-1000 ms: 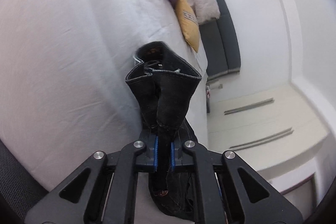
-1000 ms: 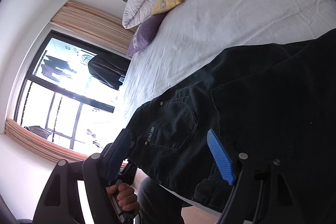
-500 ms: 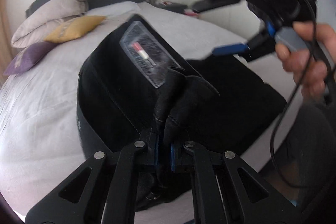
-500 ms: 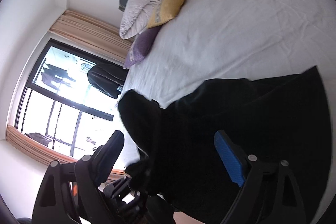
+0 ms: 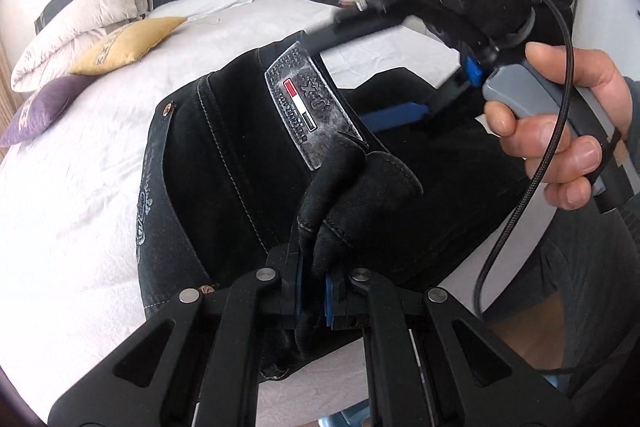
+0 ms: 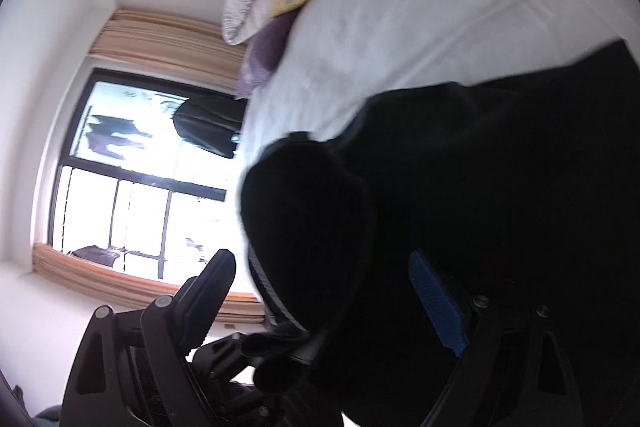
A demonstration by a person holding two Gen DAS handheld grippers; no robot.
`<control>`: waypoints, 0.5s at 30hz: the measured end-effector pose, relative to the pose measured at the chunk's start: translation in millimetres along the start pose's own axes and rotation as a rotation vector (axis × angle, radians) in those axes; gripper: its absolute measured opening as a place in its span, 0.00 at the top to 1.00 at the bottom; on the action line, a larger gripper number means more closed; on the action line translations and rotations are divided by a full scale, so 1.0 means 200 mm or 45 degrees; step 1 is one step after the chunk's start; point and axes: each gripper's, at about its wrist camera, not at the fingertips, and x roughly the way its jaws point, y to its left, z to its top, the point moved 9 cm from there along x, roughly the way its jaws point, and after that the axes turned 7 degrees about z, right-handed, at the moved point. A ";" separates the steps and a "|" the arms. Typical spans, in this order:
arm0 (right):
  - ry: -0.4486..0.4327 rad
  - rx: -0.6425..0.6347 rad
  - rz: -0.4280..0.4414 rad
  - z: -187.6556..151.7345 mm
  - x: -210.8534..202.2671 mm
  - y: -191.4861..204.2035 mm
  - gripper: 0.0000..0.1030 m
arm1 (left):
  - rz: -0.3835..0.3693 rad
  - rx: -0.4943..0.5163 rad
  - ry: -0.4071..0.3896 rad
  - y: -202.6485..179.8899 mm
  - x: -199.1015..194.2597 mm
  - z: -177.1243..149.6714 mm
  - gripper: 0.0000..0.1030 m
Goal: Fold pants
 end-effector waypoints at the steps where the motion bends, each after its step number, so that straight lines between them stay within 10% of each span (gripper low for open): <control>1: 0.005 -0.010 0.018 0.01 0.01 0.02 0.11 | 0.001 0.004 -0.002 0.00 0.00 0.01 0.95; 6: 0.031 -0.051 -0.049 0.04 0.07 0.02 0.12 | -0.003 0.022 -0.017 -0.02 -0.04 0.05 0.95; 10: 0.093 -0.088 -0.169 0.05 0.11 -0.04 0.63 | -0.007 0.071 -0.019 -0.06 -0.06 0.07 0.95; 15: 0.052 -0.134 -0.210 0.07 -0.02 -0.03 0.76 | -0.064 0.061 -0.018 -0.17 -0.07 0.13 0.95</control>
